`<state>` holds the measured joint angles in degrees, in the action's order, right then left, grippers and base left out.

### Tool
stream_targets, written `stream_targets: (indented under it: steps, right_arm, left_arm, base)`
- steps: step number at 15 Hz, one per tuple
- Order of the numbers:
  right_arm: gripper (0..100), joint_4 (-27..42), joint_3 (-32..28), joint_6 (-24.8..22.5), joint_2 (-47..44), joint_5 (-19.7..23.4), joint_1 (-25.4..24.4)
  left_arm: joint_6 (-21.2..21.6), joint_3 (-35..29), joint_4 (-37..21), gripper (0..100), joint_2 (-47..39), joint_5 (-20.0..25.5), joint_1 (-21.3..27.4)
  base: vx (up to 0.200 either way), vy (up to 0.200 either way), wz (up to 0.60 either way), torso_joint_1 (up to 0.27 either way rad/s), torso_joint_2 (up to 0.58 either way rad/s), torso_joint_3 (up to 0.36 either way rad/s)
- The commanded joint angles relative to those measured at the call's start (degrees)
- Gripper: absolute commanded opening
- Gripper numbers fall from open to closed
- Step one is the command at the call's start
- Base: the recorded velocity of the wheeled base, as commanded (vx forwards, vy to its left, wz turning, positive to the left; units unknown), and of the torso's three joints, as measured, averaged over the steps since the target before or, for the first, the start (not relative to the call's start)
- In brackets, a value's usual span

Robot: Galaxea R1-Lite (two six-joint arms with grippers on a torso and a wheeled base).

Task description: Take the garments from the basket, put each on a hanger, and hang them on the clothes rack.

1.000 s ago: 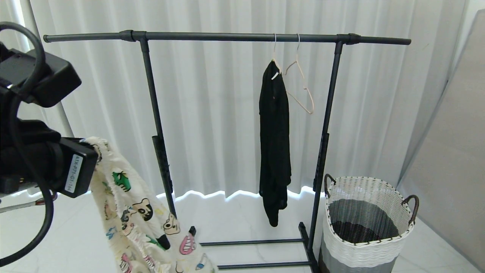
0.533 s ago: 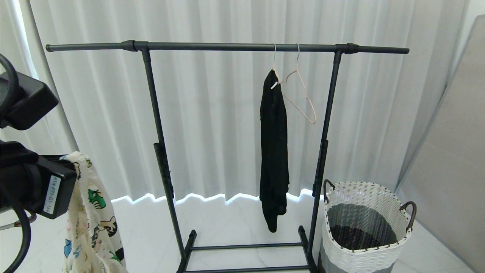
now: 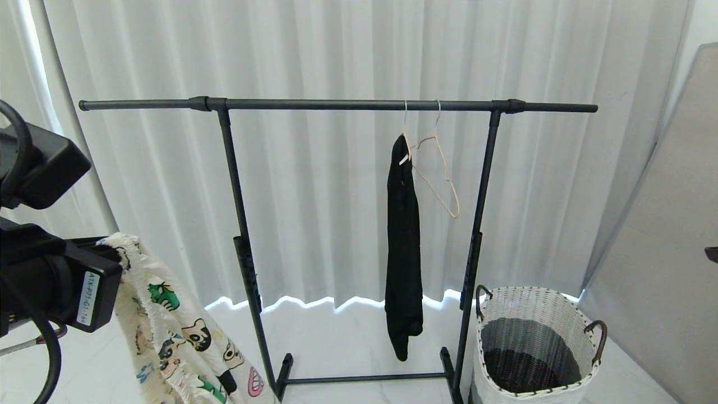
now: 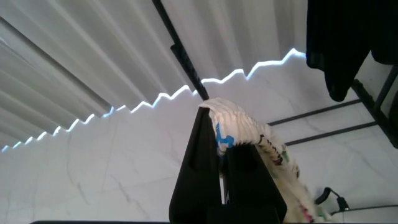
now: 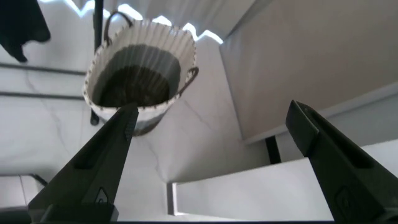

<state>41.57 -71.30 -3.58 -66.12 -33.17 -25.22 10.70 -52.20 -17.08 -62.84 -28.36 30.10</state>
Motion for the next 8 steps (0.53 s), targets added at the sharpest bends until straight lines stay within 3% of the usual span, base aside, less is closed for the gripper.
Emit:
stream_targets:
  steps: [1, 6, 8]
  right_arm:
    - [100, -1.05, 0.02, -0.02, -1.20, 0.04, 0.00]
    - [100, -4.83, 0.46, 0.33, -1.64, 2.58, 0.00]
    - [100, -5.71, 0.64, 0.33, -1.73, 2.76, 0.00]
  left_arm:
    - [0.11, 0.34, 0.03, 0, 0.09, -0.03, -0.57]
    - [0.20, 0.34, 0.03, 0, -0.09, -0.03, -0.66]
    - [0.20, 0.26, 0.03, 0, -0.09, -0.12, -0.66]
  base:
    - [0.000, 0.000, 0.00, 0.198, -0.49, -0.286]
    - [0.000, 0.000, 0.00, 0.207, -0.48, -0.273]
    - [0.000, 0.000, 0.00, 0.080, -0.19, -0.112]
